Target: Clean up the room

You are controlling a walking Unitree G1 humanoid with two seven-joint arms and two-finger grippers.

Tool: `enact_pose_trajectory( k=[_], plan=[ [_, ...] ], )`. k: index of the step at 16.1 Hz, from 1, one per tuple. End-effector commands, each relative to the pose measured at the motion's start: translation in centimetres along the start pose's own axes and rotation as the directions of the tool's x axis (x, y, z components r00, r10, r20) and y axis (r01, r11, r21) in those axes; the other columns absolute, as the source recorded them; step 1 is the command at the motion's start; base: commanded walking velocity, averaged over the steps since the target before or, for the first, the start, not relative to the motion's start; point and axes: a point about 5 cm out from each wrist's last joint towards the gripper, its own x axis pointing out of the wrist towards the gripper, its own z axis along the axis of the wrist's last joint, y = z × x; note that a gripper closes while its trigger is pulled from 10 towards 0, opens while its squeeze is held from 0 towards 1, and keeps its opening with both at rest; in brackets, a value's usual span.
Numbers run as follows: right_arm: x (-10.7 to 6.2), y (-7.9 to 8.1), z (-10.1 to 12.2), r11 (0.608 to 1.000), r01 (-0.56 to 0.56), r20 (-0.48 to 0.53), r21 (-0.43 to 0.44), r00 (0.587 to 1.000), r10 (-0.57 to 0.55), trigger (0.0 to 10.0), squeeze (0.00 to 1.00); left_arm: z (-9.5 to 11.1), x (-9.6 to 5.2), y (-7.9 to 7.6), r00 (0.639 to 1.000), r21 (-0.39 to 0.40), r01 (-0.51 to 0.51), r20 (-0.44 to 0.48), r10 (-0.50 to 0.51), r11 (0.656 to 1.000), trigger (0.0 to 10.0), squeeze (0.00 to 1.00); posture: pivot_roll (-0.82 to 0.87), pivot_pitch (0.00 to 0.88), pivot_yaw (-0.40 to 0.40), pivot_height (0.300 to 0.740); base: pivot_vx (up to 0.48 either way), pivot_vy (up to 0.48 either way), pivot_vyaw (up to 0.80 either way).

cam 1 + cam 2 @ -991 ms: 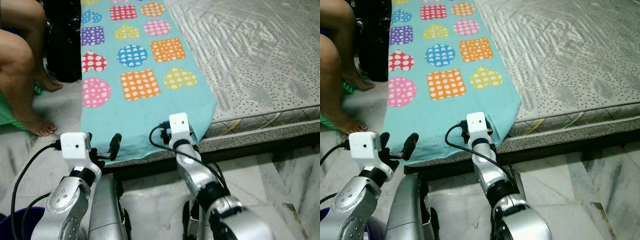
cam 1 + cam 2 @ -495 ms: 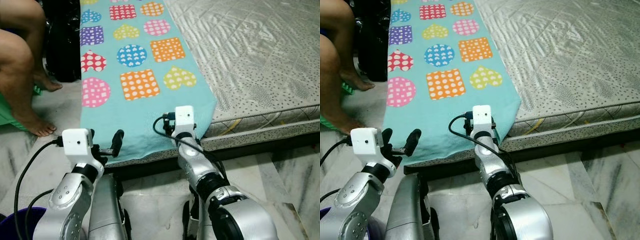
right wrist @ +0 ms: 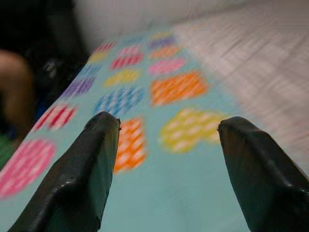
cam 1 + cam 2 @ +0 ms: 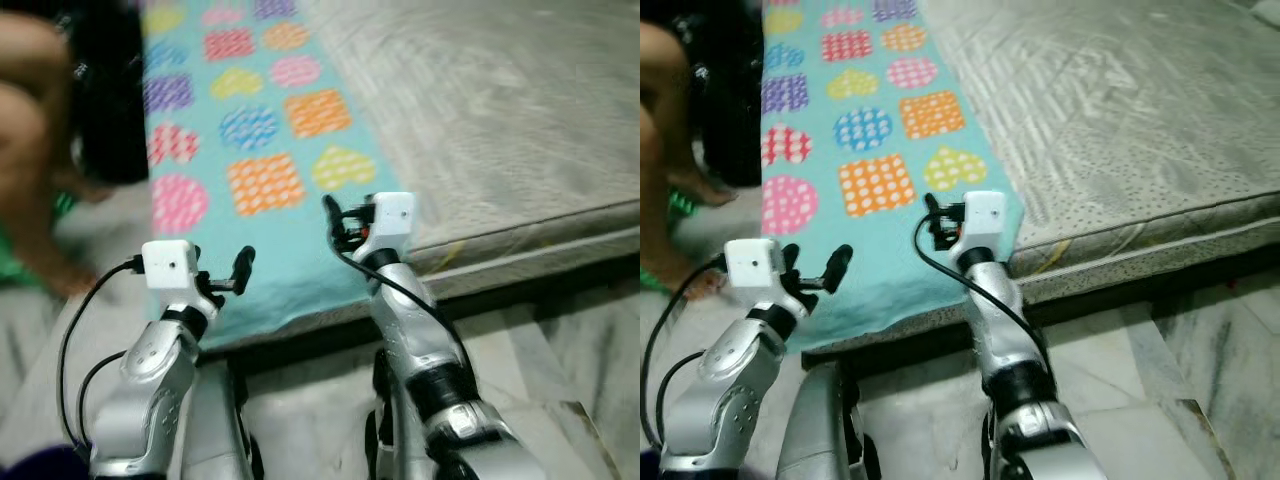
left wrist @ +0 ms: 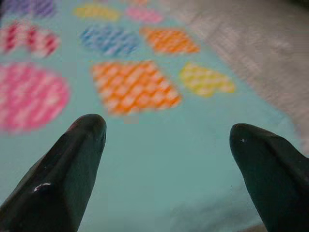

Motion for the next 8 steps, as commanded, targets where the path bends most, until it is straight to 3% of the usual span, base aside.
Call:
enact_pose_trajectory(
  k=[1, 5, 8],
  plan=[
    [-0.2, -0.1, 0.8, 1.0, 0.005, 0.017, 0.014, 1.0, -0.005, 10.0, 0.0, -0.1, 0.1, 0.4, 1.0, 0.017, -0.005, 0.007, 0.005, 1.0, 10.0, 0.0, -0.03, 0.068, 0.057, 0.548, 0.0, 0.0, -0.51],
    [0.0, -1.2, 2.5, 1.0, 0.0, 0.053, -0.015, 0.999, 0.001, 10.0, 0.0, -0.2, 1.7, 1.0, 1.0, 0.044, -0.001, 0.029, 0.0, 0.999, 10.0, 0.0, -0.07, 0.0, 0.073, 0.585, 0.0, 0.0, -0.44],
    [0.0, -1.5, 3.5, 0.998, -0.028, 0.055, -0.054, 0.998, 0.031, 10.0, 0.0, -0.4, 2.6, 1.3, 0.999, 0.054, -0.01, 0.05, 0.008, 0.998, 10.0, 0.0, -0.09, 0.0, 0.077, 0.621, 0.0, 0.0, 0.0]
  ],
)
